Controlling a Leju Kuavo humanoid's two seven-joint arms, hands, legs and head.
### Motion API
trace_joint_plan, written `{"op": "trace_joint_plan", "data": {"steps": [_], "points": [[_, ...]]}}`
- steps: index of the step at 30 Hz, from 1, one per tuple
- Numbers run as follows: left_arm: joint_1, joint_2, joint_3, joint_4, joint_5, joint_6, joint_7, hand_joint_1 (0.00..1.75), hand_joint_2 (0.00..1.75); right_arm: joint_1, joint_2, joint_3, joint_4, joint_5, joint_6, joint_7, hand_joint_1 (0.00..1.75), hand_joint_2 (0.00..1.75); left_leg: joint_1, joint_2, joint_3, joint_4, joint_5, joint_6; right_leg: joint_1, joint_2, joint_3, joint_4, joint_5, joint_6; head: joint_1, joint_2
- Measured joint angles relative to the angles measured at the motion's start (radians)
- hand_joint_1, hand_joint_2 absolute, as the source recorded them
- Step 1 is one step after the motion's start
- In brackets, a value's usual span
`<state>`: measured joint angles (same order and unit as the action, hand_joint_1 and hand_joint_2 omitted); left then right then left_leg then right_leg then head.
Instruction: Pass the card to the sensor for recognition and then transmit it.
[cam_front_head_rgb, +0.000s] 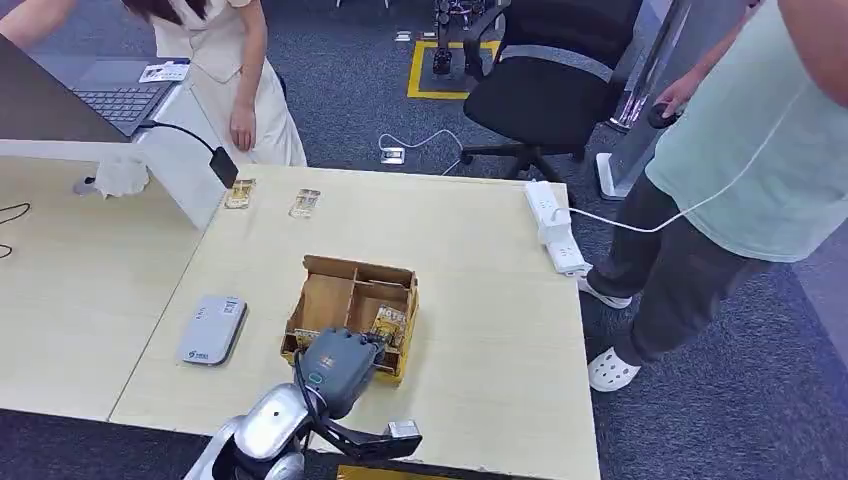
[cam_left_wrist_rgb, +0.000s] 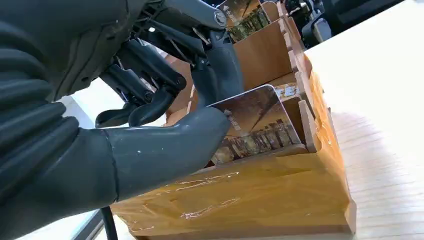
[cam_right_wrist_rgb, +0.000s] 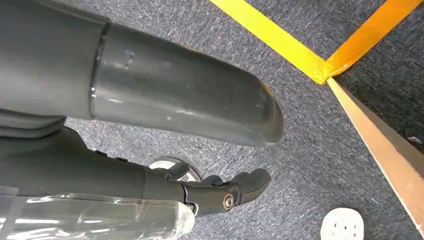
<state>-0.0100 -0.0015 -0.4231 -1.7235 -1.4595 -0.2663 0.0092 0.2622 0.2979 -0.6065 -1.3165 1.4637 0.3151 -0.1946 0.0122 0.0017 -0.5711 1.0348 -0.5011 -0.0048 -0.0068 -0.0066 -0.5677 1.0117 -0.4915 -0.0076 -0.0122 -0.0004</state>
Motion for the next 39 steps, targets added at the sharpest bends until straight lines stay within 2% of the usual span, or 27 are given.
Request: {"op": "trace_joint_plan", "data": {"steps": [6, 11, 15, 18, 23, 36, 39], "points": [[0.0, 0.0, 0.0, 0.0, 0.008, 0.004, 0.0, 1.75, 1.75, 0.0, 0.0, 0.0, 0.001, 0.0, 0.0, 0.0, 0.0, 0.0, 0.0, 0.0, 0.0, 0.0, 0.0, 0.0, 0.0, 0.0, 0.0, 0.0, 0.0, 0.0, 0.0, 0.0], [-0.01, -0.005, 0.015, -0.007, 0.075, 0.021, -0.008, 1.75, 1.75, 0.0, 0.0, 0.0, 0.003, -0.018, -0.021, 0.004, 0.0, 0.0, 0.0, 0.0, 0.0, 0.0, 0.0, 0.0, 0.0, 0.0, 0.0, 0.0, 0.0, 0.0, 0.0, 0.0], [-0.066, -0.016, 0.031, -0.076, 0.159, 0.03, -0.01, 1.75, 1.75, 0.003, 0.0, 0.017, -0.008, -0.083, -0.032, 0.054, 0.0, 0.0, 0.0, 0.0, 0.0, 0.0, 0.001, 0.0, 0.0, 0.0, 0.0, 0.0, 0.0, 0.0, 0.0, 0.0], [-0.125, -0.024, 0.037, -0.136, 0.196, 0.032, -0.002, 1.75, 1.75, 0.001, 0.0, 0.029, -0.016, -0.09, -0.024, 0.065, 0.0, 0.0, 0.0, 0.0, 0.001, 0.0, 0.001, 0.0, 0.0, 0.0, 0.0, 0.0, 0.001, 0.0, 0.0, 0.0], [-0.177, -0.031, 0.052, -0.182, 0.206, 0.044, 0.003, 1.75, 1.75, -0.001, 0.0, 0.022, -0.014, -0.041, -0.007, 0.034, 0.0, 0.0, 0.0, 0.0, 0.0, 0.0, 0.001, 0.0, 0.0, 0.0, 0.0, 0.0, 0.001, 0.0, 0.0, 0.0], [-0.192, -0.034, 0.054, -0.192, 0.216, 0.062, 0.003, 1.75, 1.75, 0.0, 0.0, 0.008, -0.01, -0.007, 0.009, 0.021, 0.0, 0.0, 0.0, 0.0, 0.0, 0.0, 0.001, 0.0, 0.0, 0.0, 0.0, 0.0, 0.001, 0.0, 0.0, 0.0], [-0.201, -0.035, 0.061, -0.191, 0.183, 0.07, 0.028, 1.75, 1.75, 0.0, 0.0, 0.009, -0.01, 0.003, 0.011, 0.016, 0.0, 0.0, 0.0, 0.0, 0.0, 0.0, 0.001, 0.0, 0.0, 0.0, 0.0, 0.0, 0.001, 0.0, 0.0, 0.0]]}}
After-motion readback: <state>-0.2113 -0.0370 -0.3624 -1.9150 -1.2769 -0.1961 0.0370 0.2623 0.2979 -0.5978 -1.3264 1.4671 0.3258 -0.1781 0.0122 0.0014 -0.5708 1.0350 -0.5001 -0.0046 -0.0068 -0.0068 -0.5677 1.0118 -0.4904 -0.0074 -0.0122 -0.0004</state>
